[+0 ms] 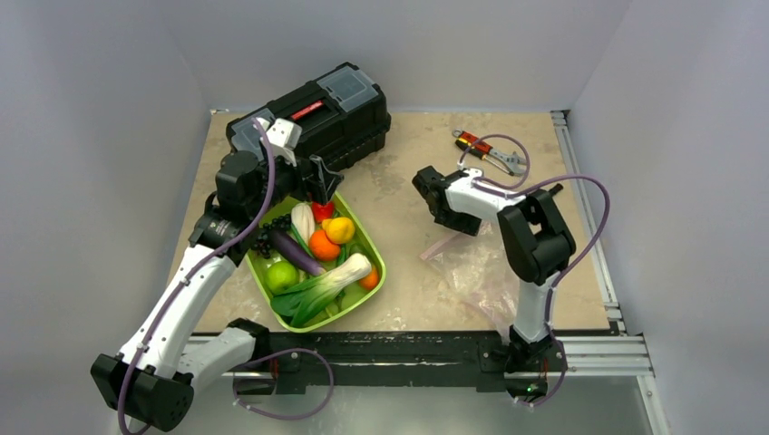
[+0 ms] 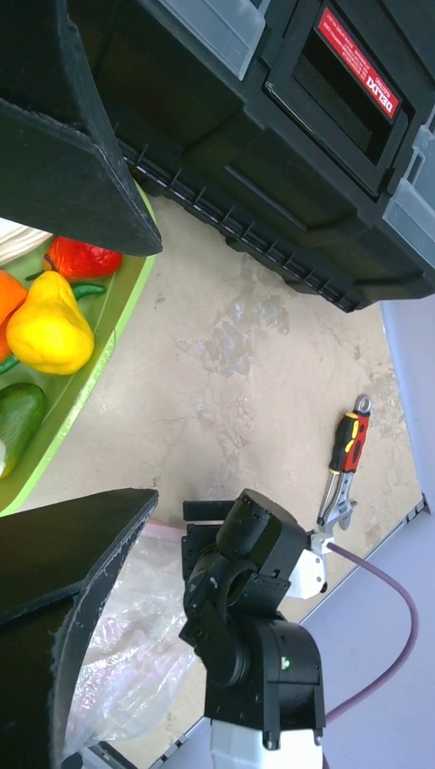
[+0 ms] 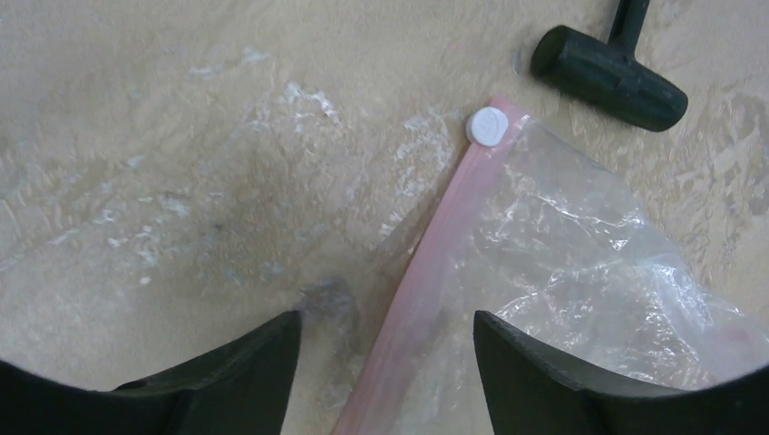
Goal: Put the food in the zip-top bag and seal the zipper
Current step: Pick up the zipper food storage bag at the center of the board.
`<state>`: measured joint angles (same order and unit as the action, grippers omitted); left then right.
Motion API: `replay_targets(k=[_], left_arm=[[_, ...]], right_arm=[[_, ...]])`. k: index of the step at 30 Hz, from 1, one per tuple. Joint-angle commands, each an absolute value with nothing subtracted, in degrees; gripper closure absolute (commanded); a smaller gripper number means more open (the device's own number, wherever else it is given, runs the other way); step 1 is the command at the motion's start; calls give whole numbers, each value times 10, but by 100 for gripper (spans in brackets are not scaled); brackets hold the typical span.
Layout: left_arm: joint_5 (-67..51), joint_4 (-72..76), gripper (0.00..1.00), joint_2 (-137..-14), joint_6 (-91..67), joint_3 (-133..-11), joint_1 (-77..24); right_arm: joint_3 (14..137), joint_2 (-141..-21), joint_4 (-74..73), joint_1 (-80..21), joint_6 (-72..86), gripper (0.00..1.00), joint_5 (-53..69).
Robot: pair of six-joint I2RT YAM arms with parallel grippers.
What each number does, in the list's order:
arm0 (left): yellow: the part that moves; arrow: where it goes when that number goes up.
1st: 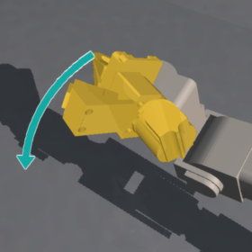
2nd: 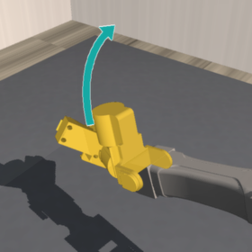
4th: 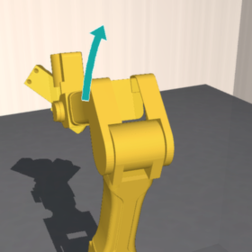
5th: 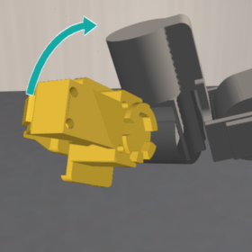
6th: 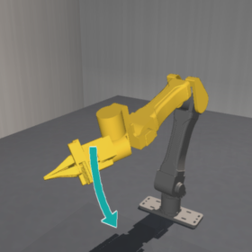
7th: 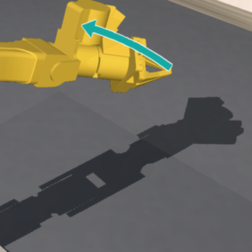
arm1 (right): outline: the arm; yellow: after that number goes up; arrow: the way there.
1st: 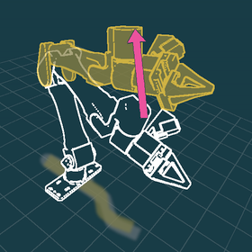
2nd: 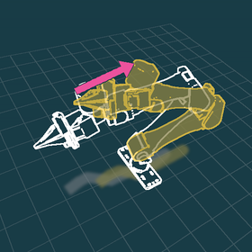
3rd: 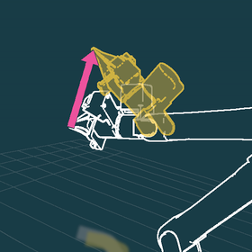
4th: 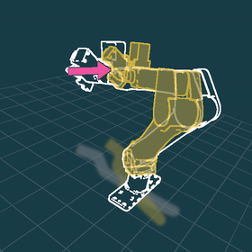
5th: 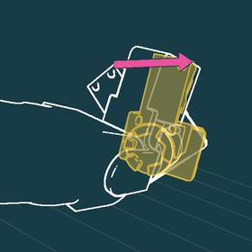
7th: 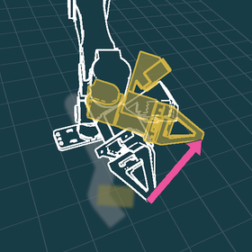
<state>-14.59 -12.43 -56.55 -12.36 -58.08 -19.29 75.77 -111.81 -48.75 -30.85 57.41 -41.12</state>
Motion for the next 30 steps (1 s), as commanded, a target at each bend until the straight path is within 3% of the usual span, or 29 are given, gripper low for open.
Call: replay_targets(k=[1, 5, 10, 14, 21, 30], left_arm=[[-157, -116, 0, -568, -112, -610, -196], [-160, -116, 0, -573, -112, -611, -196], [-161, -117, 0, -578, -112, -612, -196], [-167, -119, 0, -585, -116, -614, -196], [-195, -132, 0, -605, -130, -627, -196], [-304, -214, 0, -734, -183, -703, -199]], right_arm=[[711, -1077, -426, -312, 592, 39, -412], [704, -1069, -420, -313, 602, 62, -415], [672, -1021, -371, -315, 579, 100, -393], [620, -946, -263, -317, 504, 100, -341], [432, -743, 79, -318, 327, 100, -92], [407, -707, 192, -318, 306, 100, 94]])
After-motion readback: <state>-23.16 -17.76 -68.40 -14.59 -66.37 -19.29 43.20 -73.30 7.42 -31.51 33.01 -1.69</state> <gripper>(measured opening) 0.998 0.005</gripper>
